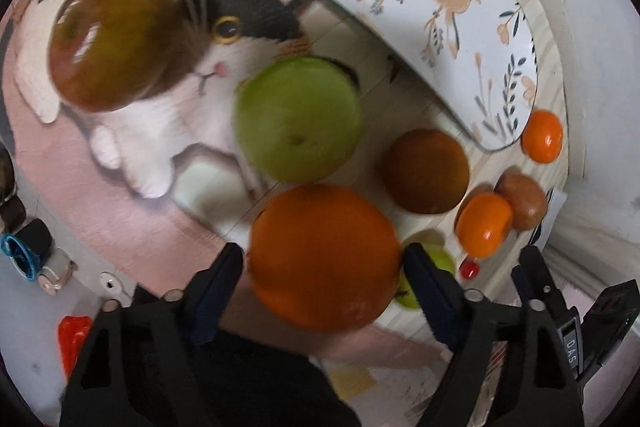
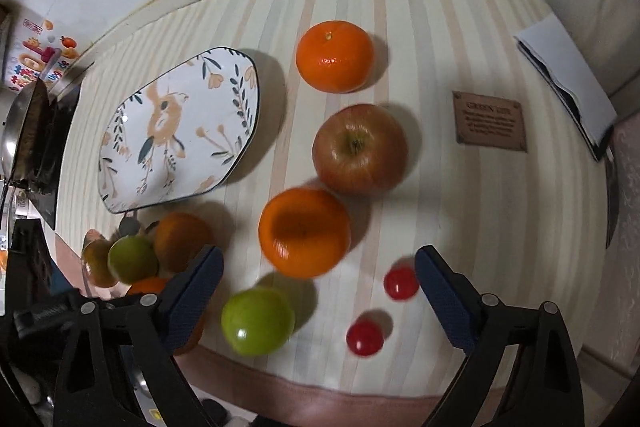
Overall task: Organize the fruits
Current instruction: 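Grasp the large orange with the left gripper while the right gripper grasps a tangerine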
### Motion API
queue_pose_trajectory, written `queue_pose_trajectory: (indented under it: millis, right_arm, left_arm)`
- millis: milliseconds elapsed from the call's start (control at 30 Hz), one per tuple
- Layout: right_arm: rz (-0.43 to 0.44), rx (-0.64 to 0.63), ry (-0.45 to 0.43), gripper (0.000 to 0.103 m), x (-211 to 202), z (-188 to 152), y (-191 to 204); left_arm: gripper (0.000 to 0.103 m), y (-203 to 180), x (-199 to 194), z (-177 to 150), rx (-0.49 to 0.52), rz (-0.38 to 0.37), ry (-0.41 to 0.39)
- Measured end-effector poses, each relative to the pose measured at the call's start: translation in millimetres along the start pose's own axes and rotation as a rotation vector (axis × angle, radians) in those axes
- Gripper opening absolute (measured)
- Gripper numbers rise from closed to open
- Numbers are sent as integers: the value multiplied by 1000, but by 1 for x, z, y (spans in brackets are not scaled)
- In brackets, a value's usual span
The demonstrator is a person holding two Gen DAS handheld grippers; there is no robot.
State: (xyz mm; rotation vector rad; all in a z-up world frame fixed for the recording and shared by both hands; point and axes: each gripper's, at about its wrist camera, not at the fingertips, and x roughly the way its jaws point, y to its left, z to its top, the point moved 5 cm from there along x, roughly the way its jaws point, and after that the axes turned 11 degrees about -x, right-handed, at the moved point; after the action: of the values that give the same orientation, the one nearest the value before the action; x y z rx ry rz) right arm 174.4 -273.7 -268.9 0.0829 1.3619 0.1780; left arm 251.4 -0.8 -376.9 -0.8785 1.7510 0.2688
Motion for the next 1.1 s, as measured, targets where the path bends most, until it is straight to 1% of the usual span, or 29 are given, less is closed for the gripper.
queue_pose_trajectory:
  millis: [67,167,200,300,367,433,500,633,800,967,1100]
  right_arm:
    - [-5,-12,21,93,9,7,1]
    - [14,-14,59,87,24,11,4]
    - [26,-12,65,86,28,12,6]
    - [31,-27,81,79,40,15,13]
    - [29,-39,103,70,49,15,17]
    - [19,-52,114,68,55,15,20]
    - [24,-57,114,68,56,15,21]
    - [29,-65,126,67,56,12,22]
    - [38,-52,138,68,52,10,13]
    - [36,-51,158,68,52,6,10]
    - [35,-54,182,69,54,-2,11]
  left_arm:
    - [79,-13,-3,-1,40,54,-52]
    - [79,-37,-2,-9,176,163,-132]
    - [79,-46,-2,-13,240,204,-158]
    - [79,-62,1,-19,322,260,-194]
    - [80,-68,3,-20,329,266,-199]
    - [80,-73,6,-19,329,272,-190]
    - [81,-70,10,-12,331,275,-172]
    - [81,-75,23,-9,339,284,-141]
    - [81,-79,25,-16,360,298,-104]
    - [81,-77,24,-21,368,281,-62]
    - [81,-76,25,-25,407,286,-34]
